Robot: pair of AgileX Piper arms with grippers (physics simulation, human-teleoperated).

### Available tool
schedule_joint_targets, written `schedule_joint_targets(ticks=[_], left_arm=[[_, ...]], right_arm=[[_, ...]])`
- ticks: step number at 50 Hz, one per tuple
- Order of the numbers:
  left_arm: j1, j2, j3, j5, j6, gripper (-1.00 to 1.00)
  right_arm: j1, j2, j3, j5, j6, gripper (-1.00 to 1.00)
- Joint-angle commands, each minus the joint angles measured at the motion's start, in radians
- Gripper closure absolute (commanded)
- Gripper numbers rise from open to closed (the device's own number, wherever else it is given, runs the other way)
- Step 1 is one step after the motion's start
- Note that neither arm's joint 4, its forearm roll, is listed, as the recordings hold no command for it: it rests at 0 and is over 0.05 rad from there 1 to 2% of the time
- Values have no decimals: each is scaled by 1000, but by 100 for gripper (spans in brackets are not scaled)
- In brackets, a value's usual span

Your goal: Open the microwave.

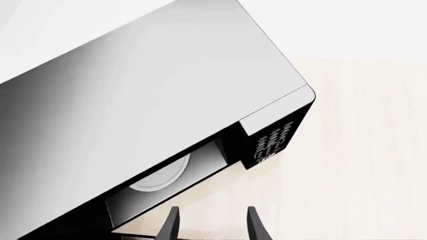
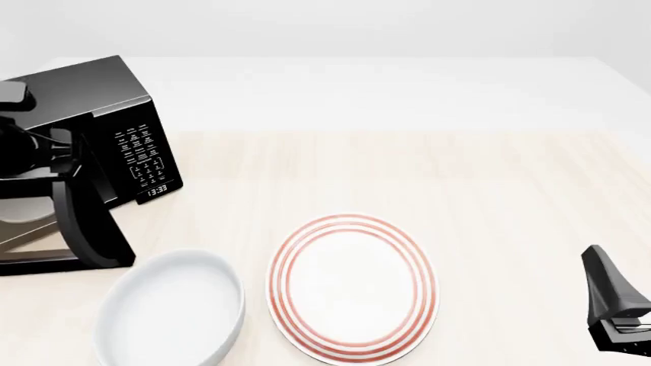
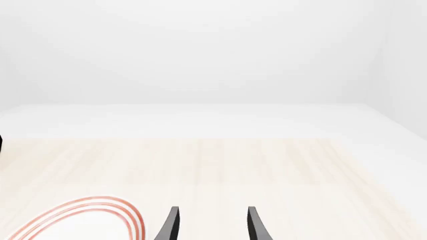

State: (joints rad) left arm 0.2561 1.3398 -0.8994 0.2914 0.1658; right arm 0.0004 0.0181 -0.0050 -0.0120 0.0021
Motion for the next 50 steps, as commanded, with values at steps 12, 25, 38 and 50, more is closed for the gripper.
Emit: schedule_joint_targets(ticks=[12, 25, 38, 50], left_arm=[[8, -49, 68, -5, -9, -100], [15, -112, 107, 8, -2, -100], [8, -148, 125, 18, 5, -100], [19, -192, 152, 28, 7, -100]], right_arm=[[0, 0, 0, 0, 0, -100], [0, 0, 0, 0, 0, -100], [0, 0, 0, 0, 0, -100], [0, 0, 0, 0, 0, -100]])
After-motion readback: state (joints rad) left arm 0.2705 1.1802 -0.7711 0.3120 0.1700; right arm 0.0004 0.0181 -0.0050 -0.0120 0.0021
